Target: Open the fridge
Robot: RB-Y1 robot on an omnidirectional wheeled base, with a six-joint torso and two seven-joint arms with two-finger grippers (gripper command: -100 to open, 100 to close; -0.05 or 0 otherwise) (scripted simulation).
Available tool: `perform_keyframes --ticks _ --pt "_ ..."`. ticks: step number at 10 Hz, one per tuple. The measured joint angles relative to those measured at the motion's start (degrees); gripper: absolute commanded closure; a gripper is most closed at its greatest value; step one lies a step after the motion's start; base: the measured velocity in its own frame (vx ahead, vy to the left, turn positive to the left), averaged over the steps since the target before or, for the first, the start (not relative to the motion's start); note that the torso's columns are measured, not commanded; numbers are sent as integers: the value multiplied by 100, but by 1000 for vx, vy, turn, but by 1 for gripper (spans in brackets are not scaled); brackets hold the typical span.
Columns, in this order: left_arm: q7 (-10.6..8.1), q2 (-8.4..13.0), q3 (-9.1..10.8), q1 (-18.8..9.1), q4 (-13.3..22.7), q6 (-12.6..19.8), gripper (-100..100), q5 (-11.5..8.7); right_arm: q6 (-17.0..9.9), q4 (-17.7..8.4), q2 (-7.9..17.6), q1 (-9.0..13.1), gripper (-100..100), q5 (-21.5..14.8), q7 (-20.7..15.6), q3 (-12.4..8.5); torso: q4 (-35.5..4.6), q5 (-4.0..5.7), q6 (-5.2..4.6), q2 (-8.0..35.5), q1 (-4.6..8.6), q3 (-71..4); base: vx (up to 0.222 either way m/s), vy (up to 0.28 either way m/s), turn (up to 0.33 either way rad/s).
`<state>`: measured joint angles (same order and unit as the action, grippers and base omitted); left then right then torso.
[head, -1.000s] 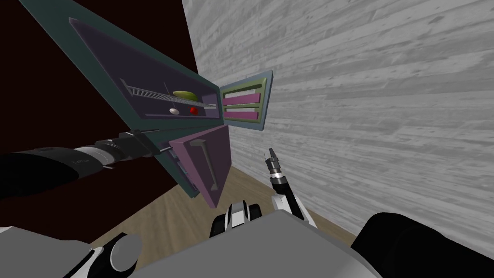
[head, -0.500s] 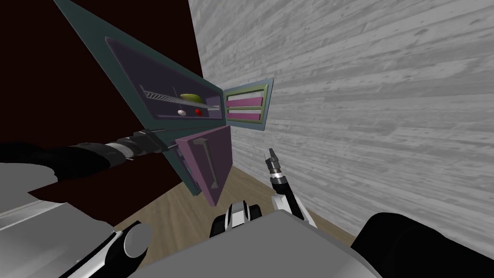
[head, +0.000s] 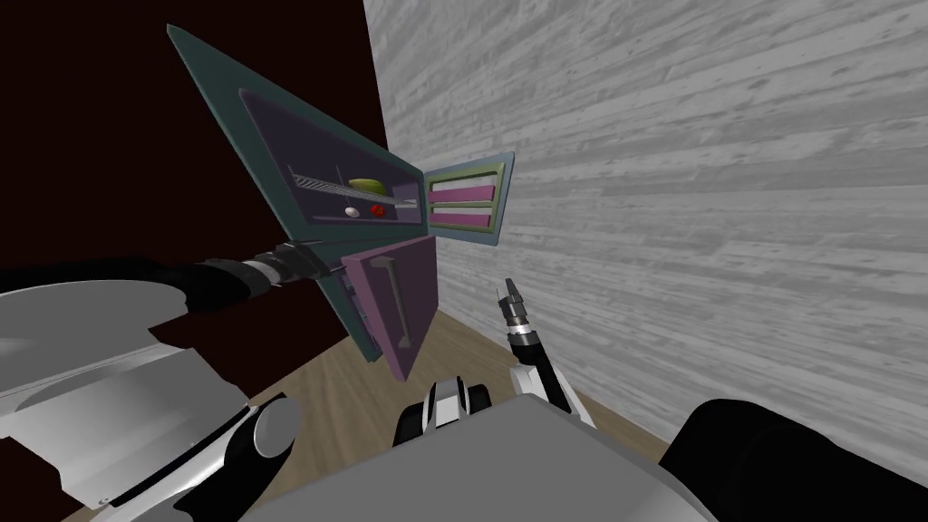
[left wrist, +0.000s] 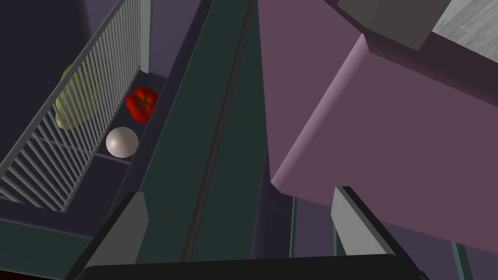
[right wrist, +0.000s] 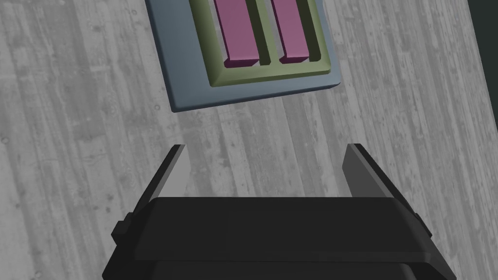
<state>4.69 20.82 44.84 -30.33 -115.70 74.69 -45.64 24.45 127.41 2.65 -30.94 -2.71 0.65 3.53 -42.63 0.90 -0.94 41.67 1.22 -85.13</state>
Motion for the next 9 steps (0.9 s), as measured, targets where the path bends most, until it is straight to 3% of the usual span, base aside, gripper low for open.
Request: perform_keyframes --ticks 3,5,7,9 --pt "9 -170 -401 -346 499 -351 -100 452 0 0 0 1 0 0 0 0 8 -22 11 5 -25 9 -86 39 8" --pt "62 -142 -441 -519 948 -615 -100 474 0 0 0 0 0 0 0 0 6 -8 -10 -19 -5 -9 -57 25 38" --pt "52 -241 -739 -771 1321 -881 -100 834 0 0 0 2 0 0 0 0 20 -29 -11 -5 -33 2 -101 61 -11" --pt "58 -240 -828 -981 1738 -1090 -100 893 0 0 0 0 0 0 0 0 11 -16 -12 -32 -11 -14 -9 6 30"
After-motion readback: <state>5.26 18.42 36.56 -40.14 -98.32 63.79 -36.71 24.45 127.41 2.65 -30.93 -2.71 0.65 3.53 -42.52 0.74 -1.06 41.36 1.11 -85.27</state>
